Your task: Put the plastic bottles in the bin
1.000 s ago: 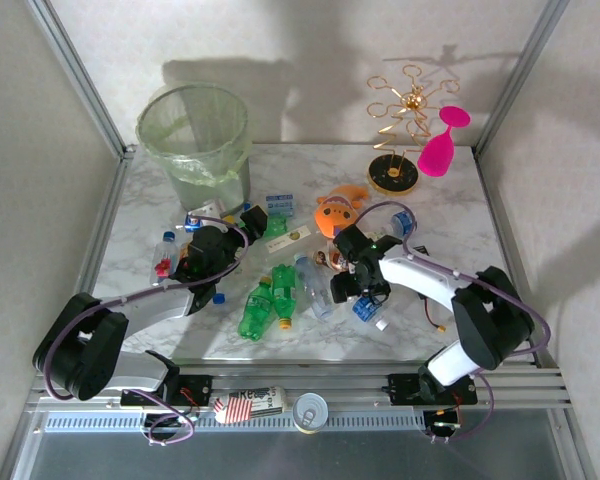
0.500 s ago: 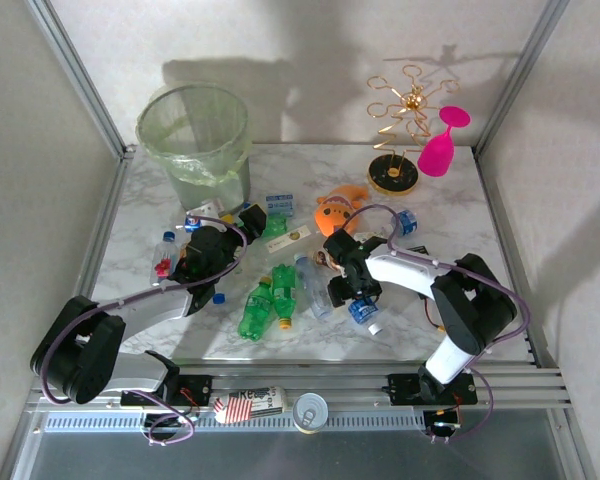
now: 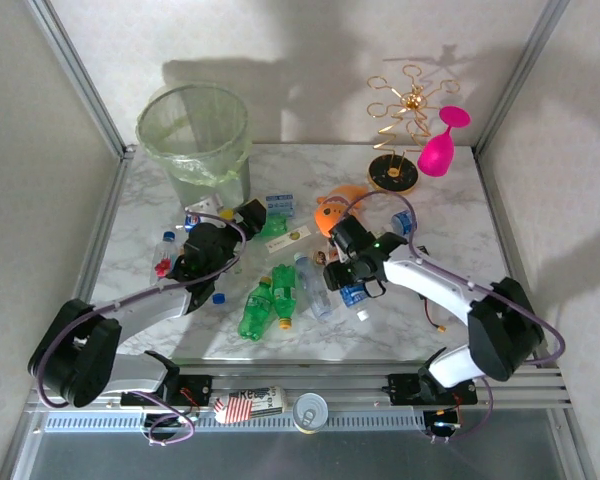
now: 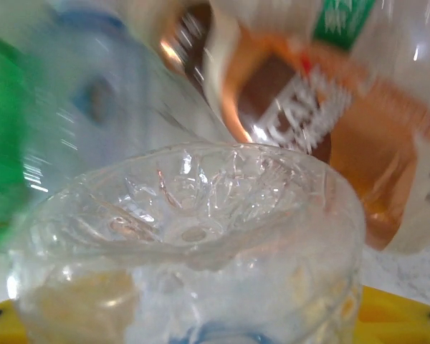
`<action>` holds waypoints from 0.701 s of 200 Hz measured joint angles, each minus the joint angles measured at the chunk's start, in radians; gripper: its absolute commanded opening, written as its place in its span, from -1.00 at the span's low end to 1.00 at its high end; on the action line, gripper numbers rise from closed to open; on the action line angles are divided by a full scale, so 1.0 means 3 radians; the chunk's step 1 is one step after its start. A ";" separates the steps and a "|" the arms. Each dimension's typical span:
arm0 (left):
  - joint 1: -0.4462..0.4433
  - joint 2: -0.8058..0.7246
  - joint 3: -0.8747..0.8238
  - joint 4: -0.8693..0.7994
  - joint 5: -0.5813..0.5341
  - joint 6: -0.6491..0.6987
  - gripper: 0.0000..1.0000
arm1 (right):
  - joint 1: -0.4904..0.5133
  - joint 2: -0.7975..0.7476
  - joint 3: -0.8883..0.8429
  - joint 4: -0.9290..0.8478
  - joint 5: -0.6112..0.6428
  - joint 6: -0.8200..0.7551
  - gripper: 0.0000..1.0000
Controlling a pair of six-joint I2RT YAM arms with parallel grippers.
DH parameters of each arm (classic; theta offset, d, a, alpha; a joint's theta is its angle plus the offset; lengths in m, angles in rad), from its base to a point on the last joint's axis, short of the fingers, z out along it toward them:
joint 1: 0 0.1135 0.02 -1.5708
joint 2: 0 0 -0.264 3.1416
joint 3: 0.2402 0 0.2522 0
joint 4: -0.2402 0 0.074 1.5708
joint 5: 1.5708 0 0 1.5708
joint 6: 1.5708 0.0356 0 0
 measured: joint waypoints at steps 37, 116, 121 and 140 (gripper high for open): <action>0.0000 -0.0179 0.0240 -0.0083 0.0131 0.0122 0.99 | -0.0214 -0.0207 0.0266 0.0423 -0.0299 -0.0001 -0.14; -0.0011 -0.0483 0.0352 -0.0432 0.0946 0.0412 0.99 | -0.0788 -0.0043 0.0366 0.1673 -0.1025 0.0549 -0.17; -0.0020 -0.0484 0.0357 -0.0462 0.1022 0.0429 0.99 | -0.0795 -0.0011 0.0371 0.1732 -0.1057 0.0589 -0.17; -0.0120 -0.0484 0.0362 -0.0593 0.1241 0.0515 0.99 | -0.0805 0.0078 0.0376 0.1921 -0.1162 0.0718 -0.18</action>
